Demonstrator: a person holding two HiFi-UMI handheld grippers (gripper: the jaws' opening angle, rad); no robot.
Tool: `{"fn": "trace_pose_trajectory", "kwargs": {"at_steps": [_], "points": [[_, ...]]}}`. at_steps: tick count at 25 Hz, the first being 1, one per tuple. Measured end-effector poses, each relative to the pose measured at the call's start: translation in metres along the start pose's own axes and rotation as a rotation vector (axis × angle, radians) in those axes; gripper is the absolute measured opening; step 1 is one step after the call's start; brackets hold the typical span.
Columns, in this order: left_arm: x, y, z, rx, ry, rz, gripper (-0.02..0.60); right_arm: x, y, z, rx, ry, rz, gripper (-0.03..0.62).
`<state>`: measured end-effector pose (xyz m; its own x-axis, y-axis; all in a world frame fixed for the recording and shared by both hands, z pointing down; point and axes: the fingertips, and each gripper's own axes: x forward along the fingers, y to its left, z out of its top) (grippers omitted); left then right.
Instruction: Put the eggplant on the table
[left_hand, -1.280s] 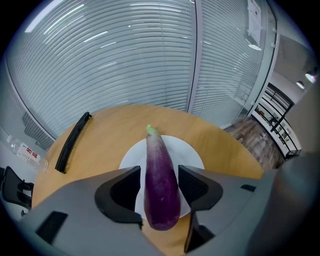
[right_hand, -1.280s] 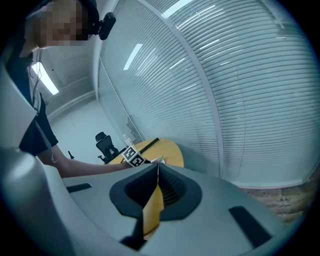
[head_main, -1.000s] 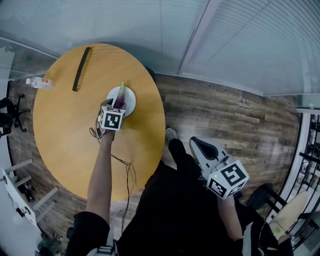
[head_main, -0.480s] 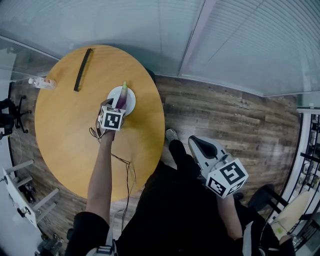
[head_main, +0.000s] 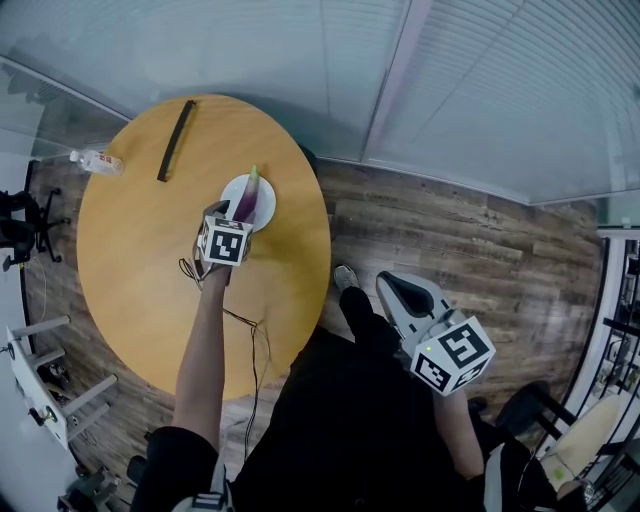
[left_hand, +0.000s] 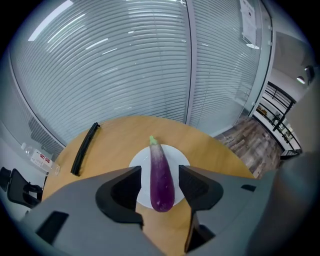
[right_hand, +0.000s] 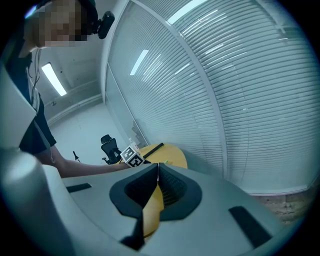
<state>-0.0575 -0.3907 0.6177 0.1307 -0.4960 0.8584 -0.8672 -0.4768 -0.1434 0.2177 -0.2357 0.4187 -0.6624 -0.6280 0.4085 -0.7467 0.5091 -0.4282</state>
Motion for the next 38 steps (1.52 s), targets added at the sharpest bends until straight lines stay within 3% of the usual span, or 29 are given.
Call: {"fn": "trace_pose_trajectory", "kwargs": {"at_steps": [10, 20, 26, 34, 38], "points": [[-0.054, -0.004, 0.009, -0.019, -0.048, 0.028, 0.237, 0.005, 0.003, 0.012, -0.022, -0.017, 0.075, 0.017], [-0.122, -0.028, 0.028, -0.087, -0.172, 0.077, 0.235, 0.018, 0.008, 0.020, -0.050, 0.000, 0.179, 0.017], [-0.148, -0.042, 0.031, -0.123, -0.229, 0.085, 0.201, 0.032, 0.012, 0.025, -0.078, 0.025, 0.227, 0.017], [-0.172, -0.059, 0.009, -0.207, -0.257, 0.081, 0.134, 0.051, 0.026, 0.027, -0.115, 0.063, 0.291, 0.017], [-0.189, -0.058, -0.004, -0.245, -0.274, 0.114, 0.090, 0.062, 0.033, 0.020, -0.118, 0.091, 0.318, 0.017]]}}
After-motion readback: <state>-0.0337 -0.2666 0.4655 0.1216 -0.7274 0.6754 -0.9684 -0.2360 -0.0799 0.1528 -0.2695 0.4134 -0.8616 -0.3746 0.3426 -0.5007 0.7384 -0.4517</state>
